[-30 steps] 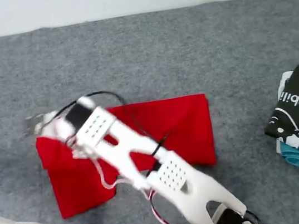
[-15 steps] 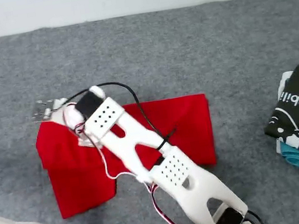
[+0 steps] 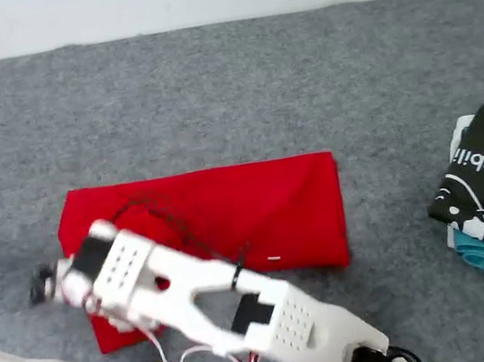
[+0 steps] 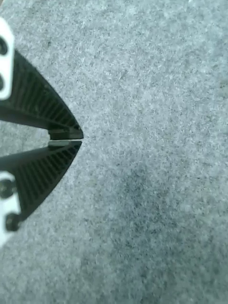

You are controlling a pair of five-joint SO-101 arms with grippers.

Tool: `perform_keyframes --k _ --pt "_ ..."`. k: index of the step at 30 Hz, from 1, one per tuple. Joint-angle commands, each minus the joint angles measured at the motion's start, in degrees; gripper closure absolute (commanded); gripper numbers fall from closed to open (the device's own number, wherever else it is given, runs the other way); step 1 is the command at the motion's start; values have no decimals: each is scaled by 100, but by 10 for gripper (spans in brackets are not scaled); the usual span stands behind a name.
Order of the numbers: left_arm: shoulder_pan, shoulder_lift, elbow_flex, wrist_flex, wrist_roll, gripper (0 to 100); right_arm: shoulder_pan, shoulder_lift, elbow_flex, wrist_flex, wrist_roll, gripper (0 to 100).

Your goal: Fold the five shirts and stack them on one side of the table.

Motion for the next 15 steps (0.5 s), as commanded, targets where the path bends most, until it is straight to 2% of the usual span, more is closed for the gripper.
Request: perform_keyframes --k 1,11,15 --pt "18 -396 -22 -114 -35 987 -356 -136 18 -163 -53 741" --pt "-88 -396 -22 -114 -44 987 -514 804 0 -998 -44 745" --pt "-105 -387 -22 -114 -44 987 -462 813 0 -1086 -44 842"
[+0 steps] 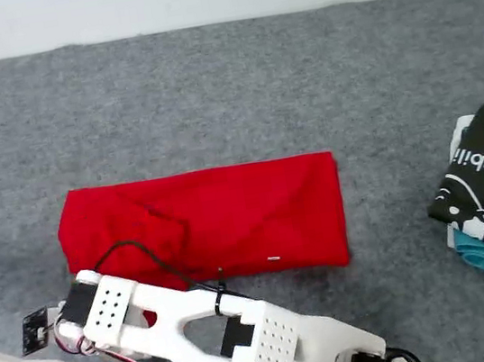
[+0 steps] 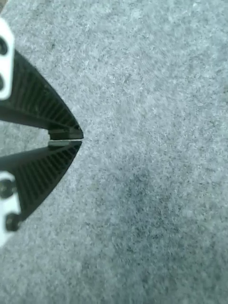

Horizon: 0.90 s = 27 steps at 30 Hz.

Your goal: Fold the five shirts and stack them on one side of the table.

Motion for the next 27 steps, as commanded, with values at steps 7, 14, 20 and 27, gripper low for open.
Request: perform_keyframes --k 7,14,20,27 --pt "-18 -387 -22 -114 -44 987 374 22 -176 -127 -18 981" --pt "9 -396 312 -334 -44 987 813 22 -1213 382 457 988" --pt "26 -396 312 -360 -44 987 1191 84 -2681 1033 475 988" --pt "79 -396 312 -360 -44 987 1763 180 -2822 743 475 987"
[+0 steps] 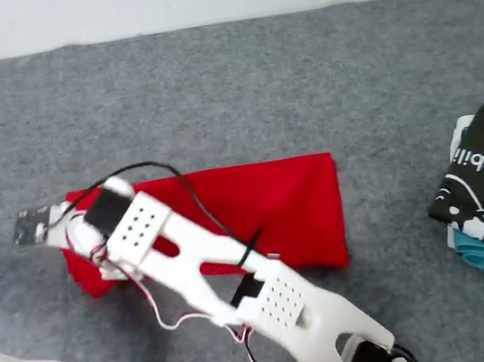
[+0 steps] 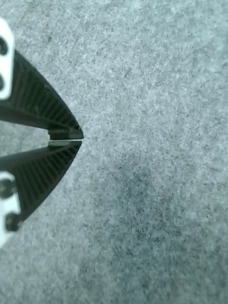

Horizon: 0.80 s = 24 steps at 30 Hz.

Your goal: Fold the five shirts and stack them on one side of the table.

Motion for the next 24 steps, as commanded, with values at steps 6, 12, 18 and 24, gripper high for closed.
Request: perform_keyframes --k 6,12,18,24 --pt "62 -396 -22 -97 -44 987 673 418 -290 -295 26 940" --pt "44 -396 -22 -97 -44 987 1147 637 -290 -303 9 825" --pt "62 -396 -22 -97 -44 987 1297 532 -695 -242 -193 825" --pt "62 -396 -22 -97 -44 987 1024 453 -1424 -180 -185 827"
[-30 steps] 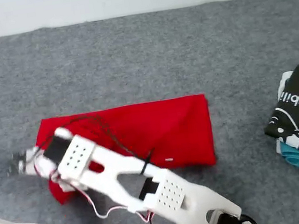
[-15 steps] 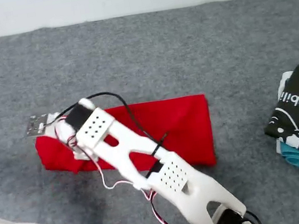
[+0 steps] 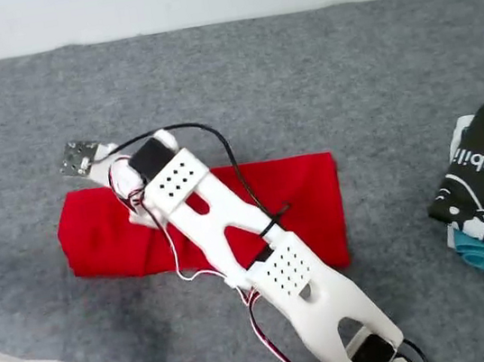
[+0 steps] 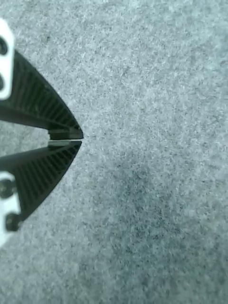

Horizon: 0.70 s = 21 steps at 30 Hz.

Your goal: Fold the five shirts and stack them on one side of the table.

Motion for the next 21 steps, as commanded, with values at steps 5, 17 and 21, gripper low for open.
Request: perform_keyframes --k 5,17,21 --pt "53 -396 -22 -97 -44 987 -699 -259 -809 321 -53 932" --pt "53 -387 -4 -158 -44 987 -1903 127 -738 470 -70 988" --pt "44 -387 84 -176 -44 987 -1780 567 -774 321 -44 988"
